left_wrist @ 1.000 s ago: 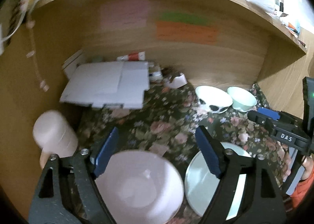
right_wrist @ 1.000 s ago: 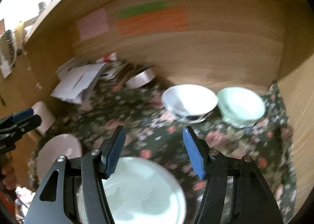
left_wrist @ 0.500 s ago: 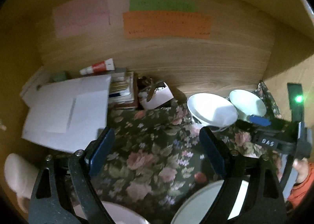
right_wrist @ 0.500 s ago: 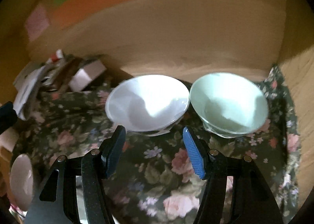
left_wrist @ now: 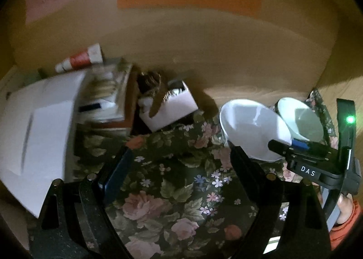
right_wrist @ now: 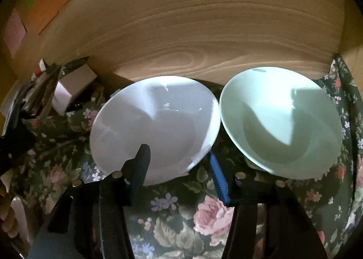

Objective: Organize plates and bowls

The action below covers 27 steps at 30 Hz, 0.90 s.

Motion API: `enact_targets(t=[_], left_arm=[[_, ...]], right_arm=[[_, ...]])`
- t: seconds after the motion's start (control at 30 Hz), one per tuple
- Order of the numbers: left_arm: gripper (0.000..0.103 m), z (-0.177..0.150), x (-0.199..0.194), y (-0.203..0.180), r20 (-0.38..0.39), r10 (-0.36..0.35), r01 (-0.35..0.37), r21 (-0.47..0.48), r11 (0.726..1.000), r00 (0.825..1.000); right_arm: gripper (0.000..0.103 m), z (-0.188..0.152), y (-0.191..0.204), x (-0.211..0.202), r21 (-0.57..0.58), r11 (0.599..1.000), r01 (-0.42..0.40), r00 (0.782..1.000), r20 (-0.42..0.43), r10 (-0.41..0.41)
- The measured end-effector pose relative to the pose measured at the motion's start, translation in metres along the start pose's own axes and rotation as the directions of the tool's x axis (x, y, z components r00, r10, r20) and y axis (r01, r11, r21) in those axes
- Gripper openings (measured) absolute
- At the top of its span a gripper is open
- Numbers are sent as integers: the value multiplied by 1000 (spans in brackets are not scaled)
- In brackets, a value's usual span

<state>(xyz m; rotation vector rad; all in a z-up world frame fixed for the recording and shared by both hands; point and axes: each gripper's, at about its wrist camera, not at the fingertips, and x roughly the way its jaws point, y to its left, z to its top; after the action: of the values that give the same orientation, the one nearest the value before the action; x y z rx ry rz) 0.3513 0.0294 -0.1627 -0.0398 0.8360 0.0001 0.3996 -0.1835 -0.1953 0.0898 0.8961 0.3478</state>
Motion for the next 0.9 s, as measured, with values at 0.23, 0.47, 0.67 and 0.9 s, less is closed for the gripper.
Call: enact_targets(t=[0.23, 0.47, 0.67, 0.9], left_arm=[[89, -4, 18, -6, -63, -42, 43, 12, 999, 997], [85, -13, 20, -18, -90, -54, 60, 64, 996, 994], [69, -24, 35, -21, -189, -59, 71, 59, 996, 980], [44, -33, 53, -21, -293, -74, 88, 36, 995, 953]], right_arm=[[24, -5, -1, 9, -64, 998, 8, 999, -40, -10], [17, -20, 11, 1, -128, 989, -72, 994, -96, 60], [20, -44, 24, -17, -186, 979, -83, 990, -131, 59], [29, -59, 27, -41, -146, 987, -67, 993, -105, 52]])
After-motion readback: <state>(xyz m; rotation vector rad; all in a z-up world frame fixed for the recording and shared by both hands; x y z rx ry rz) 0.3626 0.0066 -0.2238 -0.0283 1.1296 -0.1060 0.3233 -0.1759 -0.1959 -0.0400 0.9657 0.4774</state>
